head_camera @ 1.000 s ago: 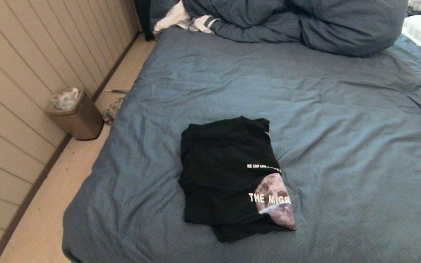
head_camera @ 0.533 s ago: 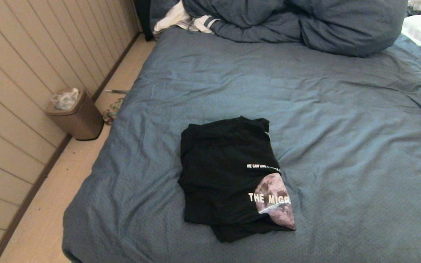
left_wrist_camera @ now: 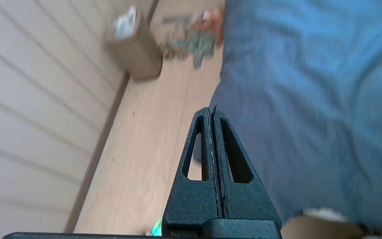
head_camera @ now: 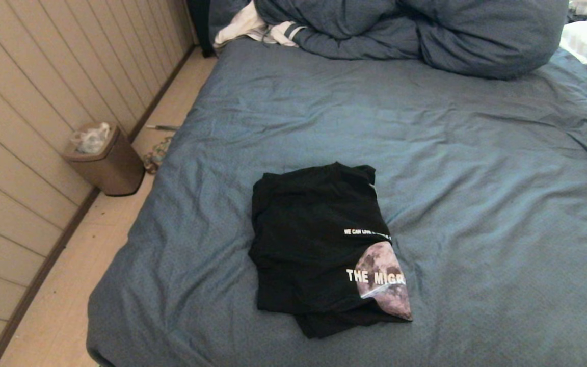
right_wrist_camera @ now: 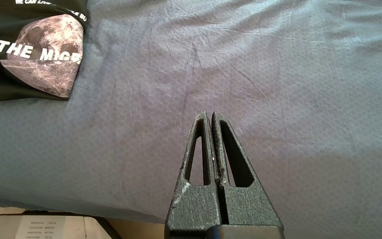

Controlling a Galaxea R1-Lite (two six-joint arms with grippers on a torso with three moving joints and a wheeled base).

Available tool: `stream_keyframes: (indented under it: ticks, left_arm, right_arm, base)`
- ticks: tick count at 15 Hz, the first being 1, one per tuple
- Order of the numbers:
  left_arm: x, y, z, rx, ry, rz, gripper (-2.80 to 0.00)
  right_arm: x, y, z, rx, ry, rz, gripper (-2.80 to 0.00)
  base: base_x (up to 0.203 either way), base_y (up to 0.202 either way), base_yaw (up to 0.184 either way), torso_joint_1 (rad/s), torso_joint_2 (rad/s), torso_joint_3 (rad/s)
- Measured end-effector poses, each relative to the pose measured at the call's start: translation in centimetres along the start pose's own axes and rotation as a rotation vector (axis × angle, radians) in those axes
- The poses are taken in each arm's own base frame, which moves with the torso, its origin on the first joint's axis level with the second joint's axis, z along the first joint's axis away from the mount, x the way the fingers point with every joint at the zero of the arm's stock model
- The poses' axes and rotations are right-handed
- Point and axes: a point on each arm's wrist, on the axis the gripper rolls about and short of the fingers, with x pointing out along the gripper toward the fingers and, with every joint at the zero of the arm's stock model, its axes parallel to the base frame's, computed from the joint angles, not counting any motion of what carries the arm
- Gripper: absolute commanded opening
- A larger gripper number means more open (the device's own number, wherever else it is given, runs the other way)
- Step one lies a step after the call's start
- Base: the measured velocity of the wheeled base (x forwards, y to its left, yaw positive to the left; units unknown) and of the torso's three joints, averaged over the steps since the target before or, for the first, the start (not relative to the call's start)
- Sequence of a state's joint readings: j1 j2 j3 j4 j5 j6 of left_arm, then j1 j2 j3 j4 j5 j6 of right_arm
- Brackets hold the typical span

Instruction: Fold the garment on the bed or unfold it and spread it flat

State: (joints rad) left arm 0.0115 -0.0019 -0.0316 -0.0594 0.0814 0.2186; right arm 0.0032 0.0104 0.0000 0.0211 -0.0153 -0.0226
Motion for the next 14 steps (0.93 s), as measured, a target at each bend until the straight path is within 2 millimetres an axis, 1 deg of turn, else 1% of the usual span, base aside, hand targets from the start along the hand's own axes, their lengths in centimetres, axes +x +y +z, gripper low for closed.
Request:
stream_keyframes:
  ticks: [1,2,5,7,9,10,14]
  left_arm:
    - [0.0,-0.1,0.1,-0.016,-0.021,-0.036,-2.8]
    - [0.0,-0.2,-0.1,-0.037,-0.006,-0.06,-2.8]
    - [-0.2,-0.2,-0.8,-0.05,0.11,-0.037,-2.8]
    - [-0.2,-0.3,-0.8,-0.072,0.102,-0.066,-2.8]
    - [0.0,-0.6,-1.3,-0.082,0.087,-0.145,-2.8]
    - [0.1,-0.5,-1.2,-0.09,0.059,-0.136,-2.8]
    - [0.2,-0.5,-1.2,-0.125,0.049,-0.118,-2.8]
  right_arm:
    - [0.0,0.0,0.0,0.0,-0.001,0.0,-2.8]
    - [0.0,0.0,0.0,0.001,-0.001,0.0,-2.8]
    - [0.0,0.0,0.0,0.003,-0.001,-0.001,-2.8]
    - [0.0,0.0,0.0,0.004,-0.001,0.0,-2.8]
    - [0.0,0.0,0.0,0.005,-0.001,0.0,-2.8]
    - [0.0,0.0,0.0,0.006,-0.001,-0.001,-2.8]
    - [0.0,0.0,0.0,0.008,-0.001,-0.001,-2.8]
  base:
    - [0.0,0.0,0.0,0.0,0.0,0.0]
    - [0.0,0.0,0.0,0.0,0.0,0.0]
    - [0.0,0.0,0.0,0.0,0.0,0.0]
    - [0.0,0.0,0.0,0.0,0.0,0.0]
    - [0.0,0.0,0.0,0.0,0.0,0.0]
    - [0.0,0.0,0.0,0.0,0.0,0.0]
    - [0.0,0.0,0.0,0.0,0.0,0.0]
